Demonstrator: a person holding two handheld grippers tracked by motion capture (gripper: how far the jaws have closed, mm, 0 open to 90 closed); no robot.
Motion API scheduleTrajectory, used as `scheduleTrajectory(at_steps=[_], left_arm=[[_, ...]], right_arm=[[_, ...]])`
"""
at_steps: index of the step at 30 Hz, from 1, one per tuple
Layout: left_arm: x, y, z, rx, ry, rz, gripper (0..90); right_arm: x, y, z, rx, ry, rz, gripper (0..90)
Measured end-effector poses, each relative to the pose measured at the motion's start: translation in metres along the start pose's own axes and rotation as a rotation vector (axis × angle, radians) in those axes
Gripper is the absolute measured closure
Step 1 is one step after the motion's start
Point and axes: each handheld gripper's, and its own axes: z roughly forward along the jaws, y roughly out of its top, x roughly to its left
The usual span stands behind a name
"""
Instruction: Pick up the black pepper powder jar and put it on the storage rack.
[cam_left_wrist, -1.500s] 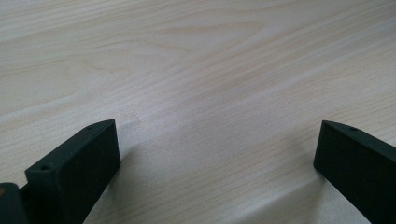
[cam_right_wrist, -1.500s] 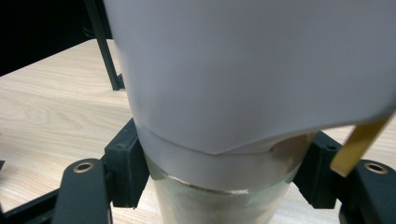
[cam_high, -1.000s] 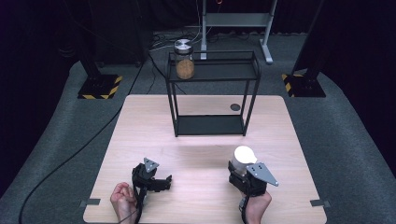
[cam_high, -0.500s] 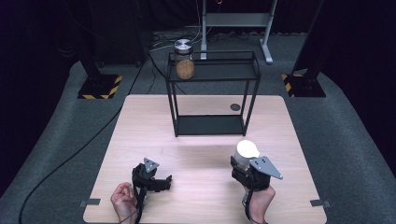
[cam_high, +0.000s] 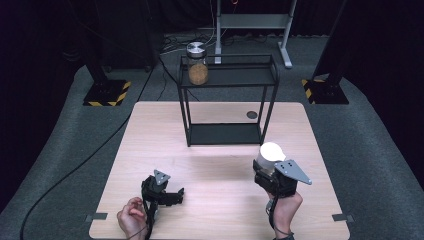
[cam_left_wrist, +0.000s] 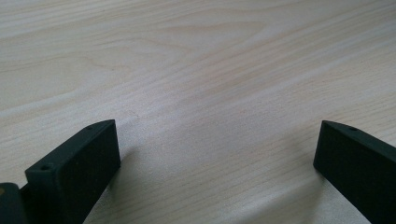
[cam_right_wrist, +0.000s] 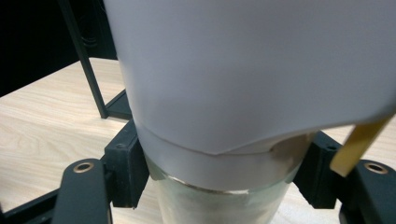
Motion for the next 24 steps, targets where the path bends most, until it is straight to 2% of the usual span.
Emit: scheduleTrajectory(at_steps=[24], left_arm=[[-0.003,0.0,0.0,-0.001,0.009,-0.01,0.0]], right_arm=[[-0.011,0.043,0.002,-0.018,0.01,-0.057,29.4]])
